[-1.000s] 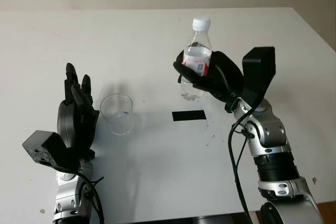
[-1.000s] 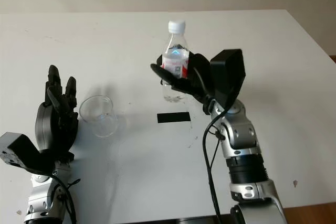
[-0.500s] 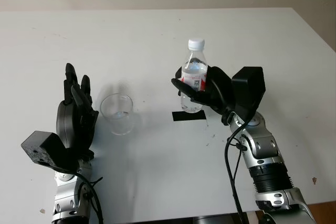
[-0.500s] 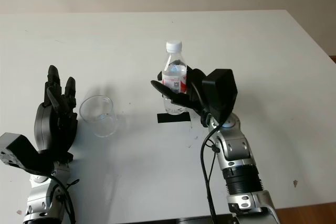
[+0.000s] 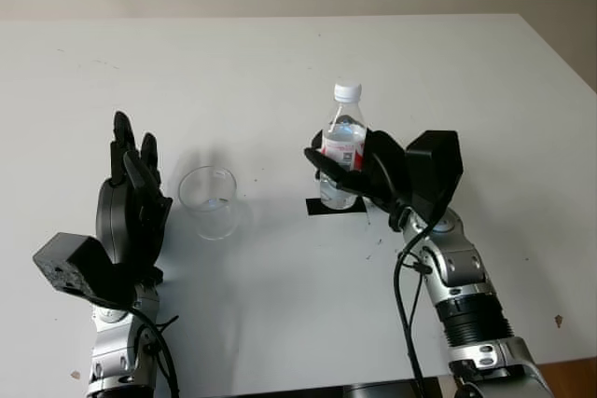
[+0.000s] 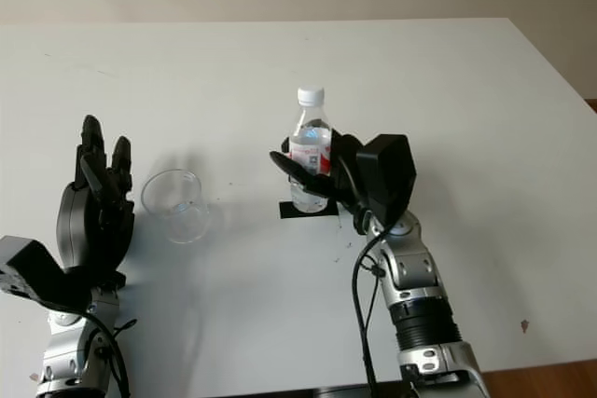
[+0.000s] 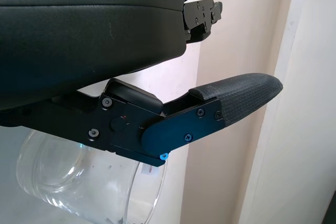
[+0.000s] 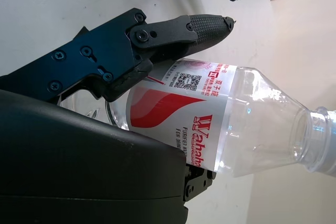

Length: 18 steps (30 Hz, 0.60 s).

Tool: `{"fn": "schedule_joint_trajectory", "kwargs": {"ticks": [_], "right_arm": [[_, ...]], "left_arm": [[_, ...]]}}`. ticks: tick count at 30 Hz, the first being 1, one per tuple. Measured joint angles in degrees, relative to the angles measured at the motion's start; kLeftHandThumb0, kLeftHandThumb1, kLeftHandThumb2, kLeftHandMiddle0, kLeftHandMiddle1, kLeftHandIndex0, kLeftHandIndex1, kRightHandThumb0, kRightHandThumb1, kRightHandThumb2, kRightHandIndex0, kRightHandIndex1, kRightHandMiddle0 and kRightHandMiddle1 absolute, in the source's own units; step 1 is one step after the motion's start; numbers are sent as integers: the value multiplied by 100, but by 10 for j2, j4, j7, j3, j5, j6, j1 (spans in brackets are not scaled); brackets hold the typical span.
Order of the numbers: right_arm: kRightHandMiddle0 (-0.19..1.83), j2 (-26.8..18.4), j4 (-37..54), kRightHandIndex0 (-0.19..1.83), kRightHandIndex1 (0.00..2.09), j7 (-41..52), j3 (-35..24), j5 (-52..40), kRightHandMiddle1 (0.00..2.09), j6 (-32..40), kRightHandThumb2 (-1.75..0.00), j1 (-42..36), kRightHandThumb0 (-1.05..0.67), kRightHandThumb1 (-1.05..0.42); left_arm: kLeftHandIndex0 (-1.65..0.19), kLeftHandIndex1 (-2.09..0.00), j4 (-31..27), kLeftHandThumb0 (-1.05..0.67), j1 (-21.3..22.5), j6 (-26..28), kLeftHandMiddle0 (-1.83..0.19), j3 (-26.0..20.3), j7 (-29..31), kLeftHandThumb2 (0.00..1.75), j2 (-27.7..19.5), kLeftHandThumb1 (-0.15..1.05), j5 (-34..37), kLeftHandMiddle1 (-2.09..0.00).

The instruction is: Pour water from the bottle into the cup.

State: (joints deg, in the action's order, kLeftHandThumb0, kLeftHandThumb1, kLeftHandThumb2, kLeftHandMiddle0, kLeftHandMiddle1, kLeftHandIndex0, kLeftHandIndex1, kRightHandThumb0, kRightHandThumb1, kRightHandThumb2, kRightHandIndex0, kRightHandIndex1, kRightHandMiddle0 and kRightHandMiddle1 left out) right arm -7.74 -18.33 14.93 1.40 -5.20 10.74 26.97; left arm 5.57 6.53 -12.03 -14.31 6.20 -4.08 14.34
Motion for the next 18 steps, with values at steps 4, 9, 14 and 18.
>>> {"fn": "schedule_joint_trajectory", "kwargs": {"ticks": [4, 9, 14, 18], "right_arm": [[51, 1, -16, 118, 209, 4, -5, -1, 209, -7, -49, 5, -49, -105], [57, 1, -39, 123, 209, 9, -7, 0, 209, -17, -47, 14, -51, -105], [41, -7, -65, 97, 209, 61, -7, -3, 209, -53, -33, 19, -58, -105], [9, -13, -74, 61, 209, 82, -6, -1, 209, -68, -23, 20, -62, -105]], "left_arm": [[13, 0, 0, -85, 0, 0, 19, -2, 1, 82, -1, 105, 2, -28], [14, 0, 0, -84, 0, 0, 19, -2, 0, 84, -1, 105, 2, -29], [14, 0, 0, -84, 0, 0, 19, -3, 3, 83, -2, 105, 3, -28], [15, 0, 0, -84, 0, 0, 19, -4, 6, 84, -2, 105, 5, -28]]}}
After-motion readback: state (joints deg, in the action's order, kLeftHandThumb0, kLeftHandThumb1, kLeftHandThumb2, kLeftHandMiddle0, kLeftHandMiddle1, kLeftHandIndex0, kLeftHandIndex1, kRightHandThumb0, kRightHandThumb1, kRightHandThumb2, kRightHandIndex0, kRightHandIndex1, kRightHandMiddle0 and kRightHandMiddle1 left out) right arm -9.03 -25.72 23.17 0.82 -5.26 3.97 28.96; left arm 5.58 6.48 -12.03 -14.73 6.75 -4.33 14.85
